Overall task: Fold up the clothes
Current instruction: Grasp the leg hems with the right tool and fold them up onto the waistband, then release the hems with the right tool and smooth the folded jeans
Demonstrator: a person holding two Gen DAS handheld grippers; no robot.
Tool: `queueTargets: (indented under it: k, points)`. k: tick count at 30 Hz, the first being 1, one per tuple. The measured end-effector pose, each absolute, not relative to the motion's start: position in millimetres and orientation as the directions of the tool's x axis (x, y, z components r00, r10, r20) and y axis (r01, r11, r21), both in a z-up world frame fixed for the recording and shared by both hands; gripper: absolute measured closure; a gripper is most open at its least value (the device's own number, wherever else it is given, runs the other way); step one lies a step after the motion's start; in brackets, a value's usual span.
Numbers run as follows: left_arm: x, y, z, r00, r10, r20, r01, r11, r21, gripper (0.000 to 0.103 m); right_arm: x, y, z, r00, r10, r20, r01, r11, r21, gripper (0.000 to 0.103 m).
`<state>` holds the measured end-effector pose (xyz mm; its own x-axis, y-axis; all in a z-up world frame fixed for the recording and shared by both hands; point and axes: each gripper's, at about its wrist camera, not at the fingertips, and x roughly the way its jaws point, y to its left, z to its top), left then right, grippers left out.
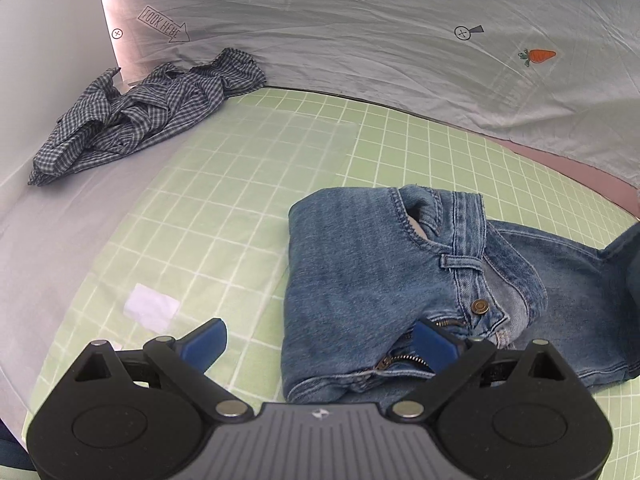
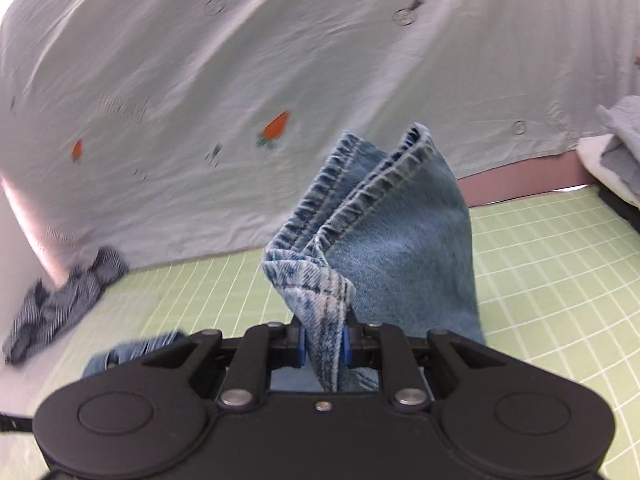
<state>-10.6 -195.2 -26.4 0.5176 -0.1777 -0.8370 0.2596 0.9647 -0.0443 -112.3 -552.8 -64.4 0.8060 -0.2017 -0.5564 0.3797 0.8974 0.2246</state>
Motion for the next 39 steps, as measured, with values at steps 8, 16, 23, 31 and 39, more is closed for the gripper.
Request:
queueTargets:
  k: [8,16,23,31,39]
  points:
    - [-34,-164,-35,0.496,-0.169,-0.852,0.261,0.965,-0.040,0.004,-95,-476,-124,0.665,-0.149,-0.732,0.353,0.926,0.133,0.059]
    - [-33,-151,-37,0.495,-0.173,-0.852,0.251,0.967,-0.051,0.004,-108,-499,-84,0.719,-0.281,-0.636,0.507,0.838,0.202,0.046]
    - [-31,-154,-39,0.494,-0.181,-0.851,0.270,0.962,-0.047,0.004,-102,-495,-127,0.576,-0.277,-0.769,0.539,0.836,0.104,0.047]
    - [-20,-160,-44,0.486,-0.177,-0.856,0.260,0.964,-0.052,0.004,-106,-479,-120,0.551,-0.288,-0.783,0.497,0.867,0.030,0.042]
    - [-8,-176,-58,0.462,-0.162,-0.872,0.236,0.970,-0.055,0.004,-121,-508,-95,0.582,-0.324,-0.746,0.549,0.833,0.066,0.004]
